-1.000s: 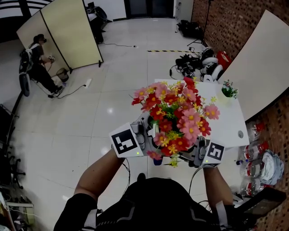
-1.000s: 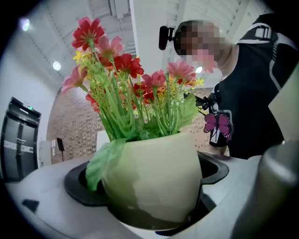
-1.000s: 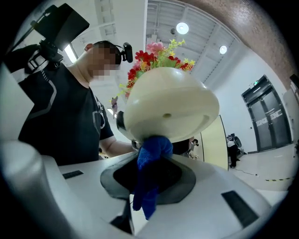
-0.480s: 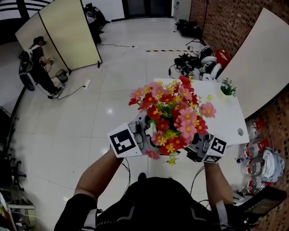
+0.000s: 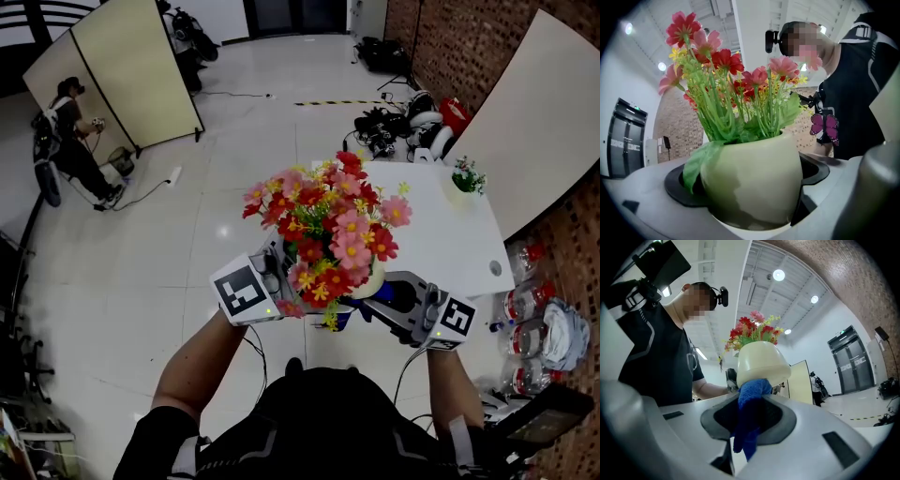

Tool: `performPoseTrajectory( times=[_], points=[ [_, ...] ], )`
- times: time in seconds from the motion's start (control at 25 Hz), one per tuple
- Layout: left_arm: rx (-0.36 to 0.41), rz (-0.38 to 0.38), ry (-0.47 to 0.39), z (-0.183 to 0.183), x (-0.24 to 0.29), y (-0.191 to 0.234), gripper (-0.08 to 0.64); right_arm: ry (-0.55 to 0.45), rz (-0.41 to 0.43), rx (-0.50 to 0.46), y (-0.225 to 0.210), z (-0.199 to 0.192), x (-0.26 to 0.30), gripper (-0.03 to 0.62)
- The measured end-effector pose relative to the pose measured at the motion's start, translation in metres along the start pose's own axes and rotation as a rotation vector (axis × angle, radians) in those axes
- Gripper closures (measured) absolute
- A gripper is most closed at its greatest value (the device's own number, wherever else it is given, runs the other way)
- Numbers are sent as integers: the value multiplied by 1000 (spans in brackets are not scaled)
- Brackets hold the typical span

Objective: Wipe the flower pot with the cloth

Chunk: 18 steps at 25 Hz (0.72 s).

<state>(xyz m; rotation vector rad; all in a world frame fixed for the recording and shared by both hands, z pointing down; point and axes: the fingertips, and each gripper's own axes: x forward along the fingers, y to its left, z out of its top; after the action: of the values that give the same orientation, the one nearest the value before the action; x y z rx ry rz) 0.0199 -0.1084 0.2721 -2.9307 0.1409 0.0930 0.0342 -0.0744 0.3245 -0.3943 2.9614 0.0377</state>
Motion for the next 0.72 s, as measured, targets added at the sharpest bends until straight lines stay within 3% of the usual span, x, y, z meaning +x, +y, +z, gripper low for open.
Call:
performPoseTrajectory(
  times=[0.16,0.48,0.72],
  points=[
    [-5,3,-2,1,-4,-1,-18,10,-30,-2,1,2,-13,522],
    [-10,57,33,-11,-6,7,-18,-93,-113,26,-15,16,-60,522],
    [-13,32,43,-16,-22,0,-17,-100,-230,-20,-37,40,-47,522]
  ],
)
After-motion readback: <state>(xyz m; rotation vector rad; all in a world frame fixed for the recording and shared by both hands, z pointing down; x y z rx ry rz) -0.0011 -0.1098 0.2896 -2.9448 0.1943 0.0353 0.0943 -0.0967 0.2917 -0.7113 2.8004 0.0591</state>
